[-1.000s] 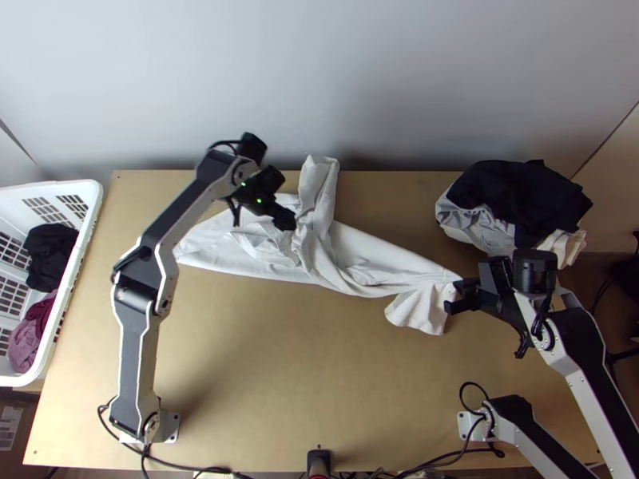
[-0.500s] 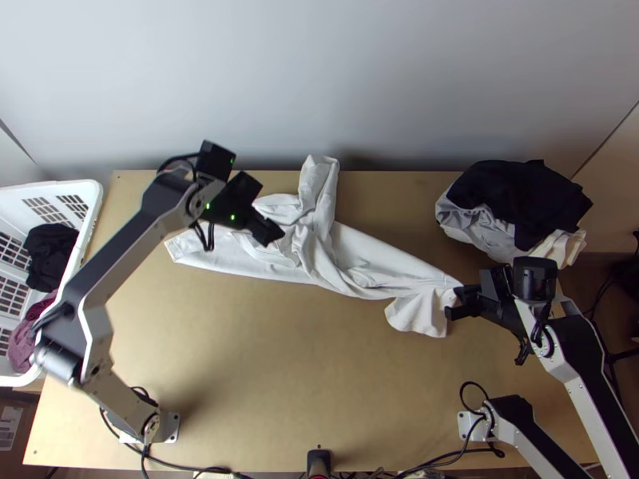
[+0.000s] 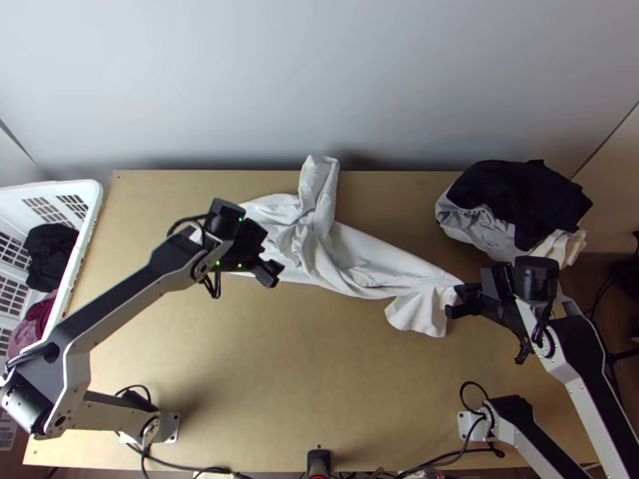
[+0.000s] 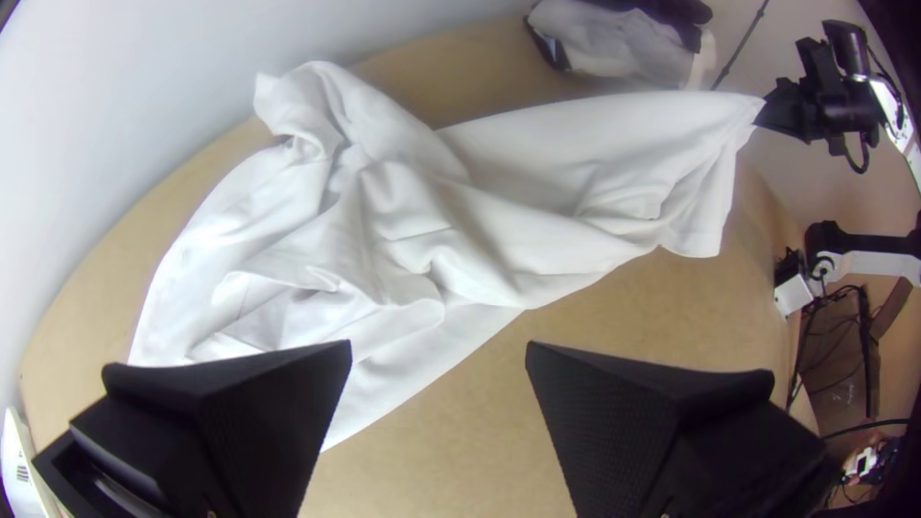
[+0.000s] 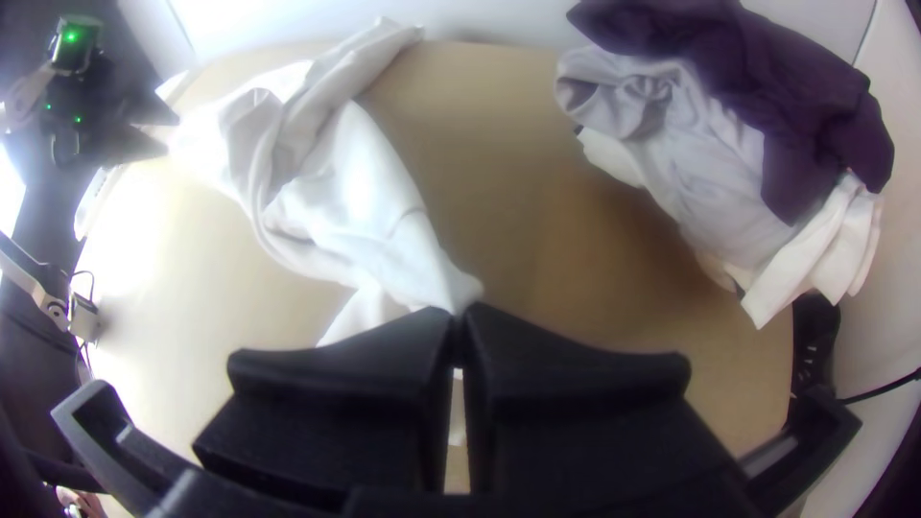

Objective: Fold the t-shirt

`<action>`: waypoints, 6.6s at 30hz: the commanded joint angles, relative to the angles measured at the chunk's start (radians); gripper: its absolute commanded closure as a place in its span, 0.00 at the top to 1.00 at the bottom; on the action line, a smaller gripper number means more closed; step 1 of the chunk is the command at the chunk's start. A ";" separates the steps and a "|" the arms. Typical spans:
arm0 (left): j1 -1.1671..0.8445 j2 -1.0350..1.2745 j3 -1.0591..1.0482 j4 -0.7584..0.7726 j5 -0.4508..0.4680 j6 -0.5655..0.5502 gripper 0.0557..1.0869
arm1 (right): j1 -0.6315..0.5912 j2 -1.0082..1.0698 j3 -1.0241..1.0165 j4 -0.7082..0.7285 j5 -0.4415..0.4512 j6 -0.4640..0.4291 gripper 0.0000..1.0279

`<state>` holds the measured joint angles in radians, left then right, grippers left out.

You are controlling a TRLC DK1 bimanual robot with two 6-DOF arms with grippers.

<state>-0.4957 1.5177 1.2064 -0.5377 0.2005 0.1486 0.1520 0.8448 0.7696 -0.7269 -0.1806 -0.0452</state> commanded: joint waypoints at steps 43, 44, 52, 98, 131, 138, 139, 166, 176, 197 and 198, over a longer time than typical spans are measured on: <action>0.008 0.299 0.048 0.297 -0.055 -0.204 0.04 | 0.018 0.010 -0.021 0.021 0.063 -0.134 0.03; 0.011 0.297 0.050 0.294 -0.044 -0.205 0.04 | 0.018 0.010 -0.021 0.021 0.063 -0.134 0.03; 0.052 0.193 0.050 0.220 0.019 -0.221 0.04 | 0.017 0.014 -0.015 0.035 0.064 -0.122 0.03; 0.661 -0.333 1.067 -0.380 0.148 -0.158 0.03 | 0.127 0.341 1.361 -0.301 -0.013 0.079 0.03; 0.740 -0.642 1.006 -0.312 0.119 -0.178 0.03 | 0.034 0.102 1.461 -0.255 0.046 -0.021 0.03; 0.718 -0.732 0.728 -0.380 0.155 -0.153 0.03 | 0.037 0.023 1.200 -0.269 -0.008 0.002 0.03; 0.717 -0.751 0.665 -0.377 0.163 -0.150 0.03 | 0.038 0.017 1.159 -0.255 -0.010 0.007 0.03; 0.352 -0.554 -0.369 0.174 0.051 -0.193 0.03 | 0.178 0.407 0.145 0.284 -0.080 0.016 0.03; 0.348 -0.422 -0.370 0.275 0.028 -0.184 0.03 | 0.133 0.691 0.186 0.440 -0.077 0.070 0.21; 0.350 -0.370 -0.354 0.308 0.023 -0.196 0.03 | 0.362 0.335 0.140 -0.005 -0.063 -0.012 0.90; 0.350 -0.369 -0.355 0.306 0.025 -0.196 0.03 | 0.379 0.336 0.134 -0.006 -0.063 -0.015 0.90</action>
<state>-0.1432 1.1358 0.8463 -0.2348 0.2264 -0.0399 0.4171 1.2316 0.9249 -0.6151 -0.2440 -0.0280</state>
